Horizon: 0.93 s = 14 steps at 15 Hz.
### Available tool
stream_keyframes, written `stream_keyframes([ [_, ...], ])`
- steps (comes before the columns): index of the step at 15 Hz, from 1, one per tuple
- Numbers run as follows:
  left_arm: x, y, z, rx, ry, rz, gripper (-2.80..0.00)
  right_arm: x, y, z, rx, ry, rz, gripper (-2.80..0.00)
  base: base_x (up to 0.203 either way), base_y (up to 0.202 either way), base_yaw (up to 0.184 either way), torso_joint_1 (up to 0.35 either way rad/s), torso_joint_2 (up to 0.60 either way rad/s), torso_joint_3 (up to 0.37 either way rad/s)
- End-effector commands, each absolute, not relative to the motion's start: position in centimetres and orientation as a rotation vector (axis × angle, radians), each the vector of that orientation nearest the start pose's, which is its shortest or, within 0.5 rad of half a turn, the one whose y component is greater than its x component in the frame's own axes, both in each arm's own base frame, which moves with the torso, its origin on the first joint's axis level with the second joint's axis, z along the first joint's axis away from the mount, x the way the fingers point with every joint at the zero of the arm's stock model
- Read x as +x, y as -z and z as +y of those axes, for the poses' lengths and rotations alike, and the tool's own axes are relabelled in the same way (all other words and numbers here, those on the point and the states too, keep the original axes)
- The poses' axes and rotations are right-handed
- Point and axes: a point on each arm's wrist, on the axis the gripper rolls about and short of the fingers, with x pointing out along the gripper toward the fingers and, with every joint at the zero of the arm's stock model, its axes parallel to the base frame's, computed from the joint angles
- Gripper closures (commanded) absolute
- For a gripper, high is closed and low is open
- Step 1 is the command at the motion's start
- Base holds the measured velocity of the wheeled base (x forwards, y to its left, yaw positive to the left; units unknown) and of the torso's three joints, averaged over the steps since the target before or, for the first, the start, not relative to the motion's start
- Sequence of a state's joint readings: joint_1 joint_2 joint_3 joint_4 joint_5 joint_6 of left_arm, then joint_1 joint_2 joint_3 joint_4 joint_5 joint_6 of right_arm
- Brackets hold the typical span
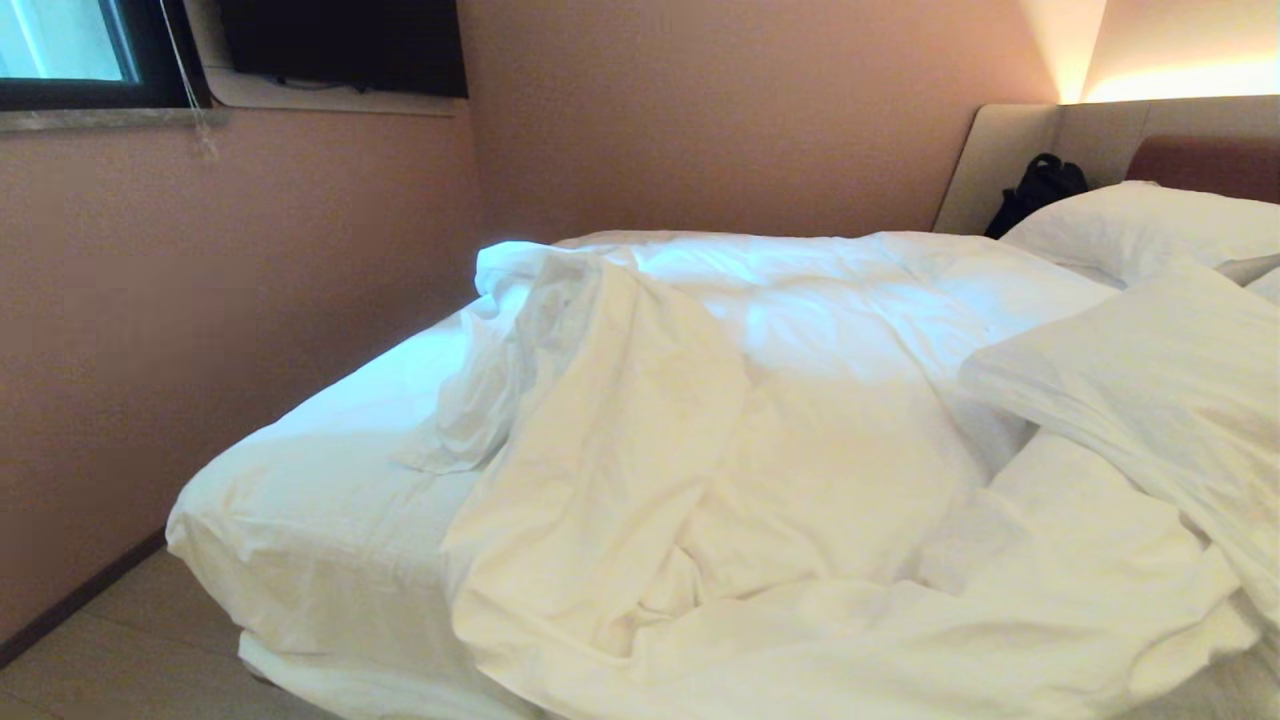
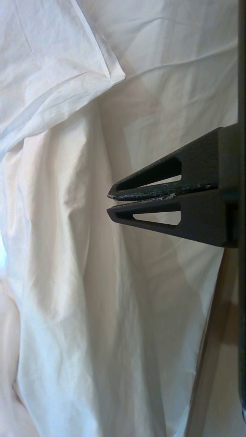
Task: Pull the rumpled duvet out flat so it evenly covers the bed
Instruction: Flatten the corners of the folded blanket
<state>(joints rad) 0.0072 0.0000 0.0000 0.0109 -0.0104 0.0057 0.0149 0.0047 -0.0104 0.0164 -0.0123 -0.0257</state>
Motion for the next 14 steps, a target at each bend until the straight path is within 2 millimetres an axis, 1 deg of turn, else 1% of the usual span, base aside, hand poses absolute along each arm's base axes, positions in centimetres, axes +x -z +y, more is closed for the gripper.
stream_keyframes([
  [1, -2.28, -7.44, -0.04, 0.006, 0.003, 0.011, 0.00, -2.32, -7.67, -0.06, -0.024, -0.003, -0.004, 0.00, 0.000, 0.000, 0.000, 0.000, 0.00, 0.000],
  [14, -2.28, -7.44, -0.04, 0.014, 0.003, 0.011, 0.00, -2.29, -7.72, -0.06, -0.012, -0.003, -0.014, 0.00, 0.000, 0.000, 0.000, 0.000, 0.00, 0.000],
])
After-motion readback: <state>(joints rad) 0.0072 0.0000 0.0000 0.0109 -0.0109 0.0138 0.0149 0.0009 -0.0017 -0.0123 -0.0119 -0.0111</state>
